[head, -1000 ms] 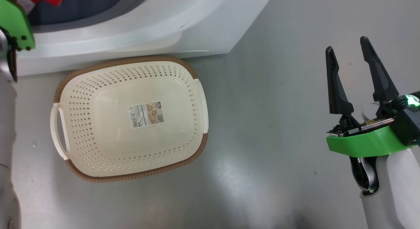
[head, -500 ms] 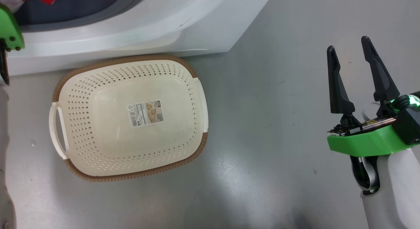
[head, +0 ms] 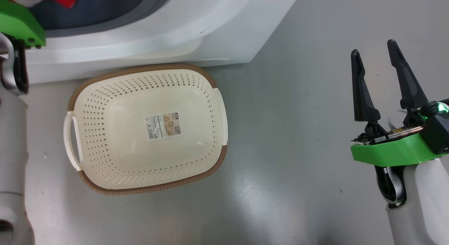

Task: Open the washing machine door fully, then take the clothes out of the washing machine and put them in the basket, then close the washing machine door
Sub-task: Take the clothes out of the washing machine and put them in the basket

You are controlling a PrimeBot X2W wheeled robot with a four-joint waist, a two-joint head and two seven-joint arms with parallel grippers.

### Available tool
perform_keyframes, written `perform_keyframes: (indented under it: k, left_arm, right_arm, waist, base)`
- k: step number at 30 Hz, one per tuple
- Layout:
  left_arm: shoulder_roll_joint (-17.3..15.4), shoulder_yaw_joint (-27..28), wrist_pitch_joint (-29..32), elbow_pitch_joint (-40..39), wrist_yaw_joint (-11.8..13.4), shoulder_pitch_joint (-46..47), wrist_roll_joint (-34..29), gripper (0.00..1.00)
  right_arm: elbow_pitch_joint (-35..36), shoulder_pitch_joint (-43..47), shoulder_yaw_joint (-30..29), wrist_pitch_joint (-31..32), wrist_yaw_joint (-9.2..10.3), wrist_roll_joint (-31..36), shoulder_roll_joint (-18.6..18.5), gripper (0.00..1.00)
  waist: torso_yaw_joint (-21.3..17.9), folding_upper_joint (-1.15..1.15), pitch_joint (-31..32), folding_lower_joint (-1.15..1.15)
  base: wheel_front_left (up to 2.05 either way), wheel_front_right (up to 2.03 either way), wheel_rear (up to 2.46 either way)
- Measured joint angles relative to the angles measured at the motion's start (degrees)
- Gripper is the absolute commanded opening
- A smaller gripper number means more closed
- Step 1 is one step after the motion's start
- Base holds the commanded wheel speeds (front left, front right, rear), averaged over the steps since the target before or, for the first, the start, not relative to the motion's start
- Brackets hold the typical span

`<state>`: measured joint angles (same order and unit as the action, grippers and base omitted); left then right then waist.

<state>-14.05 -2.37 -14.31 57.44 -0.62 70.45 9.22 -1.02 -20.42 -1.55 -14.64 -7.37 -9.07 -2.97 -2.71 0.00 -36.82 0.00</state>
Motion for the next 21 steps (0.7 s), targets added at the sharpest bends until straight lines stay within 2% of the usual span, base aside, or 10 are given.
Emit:
perform_keyframes:
  k: [8, 14, 21]
  left_arm:
    - [0.48, 2.53, -0.01, -18.13, -1.45, -10.63, 1.47, 0.0]
    - [2.03, 5.97, -0.19, -30.86, -2.25, -20.63, 1.93, 0.0]
    - [3.7, 7.86, -0.24, -38.12, -3.47, -29.16, 1.86, 0.0]
  right_arm:
    - [-0.24, 0.03, -0.19, 0.0, 0.0, 0.05, 0.0, 1.0]
    - [-0.33, 0.02, -0.15, 0.0, 0.0, 0.13, 0.0, 1.0]
    - [-1.13, 0.12, 0.21, 0.0, 0.0, 0.12, -0.01, 1.0]
  waist:
    - [0.63, 0.0, 1.92, 0.0]
    - [1.08, 0.0, 4.16, 0.0]
    - [1.51, 0.0, 6.81, 0.0]
  base:
    - [0.0, 0.0, 0.0]
    - [0.0, 0.0, 0.0]
    - [0.0, 0.0, 0.0]
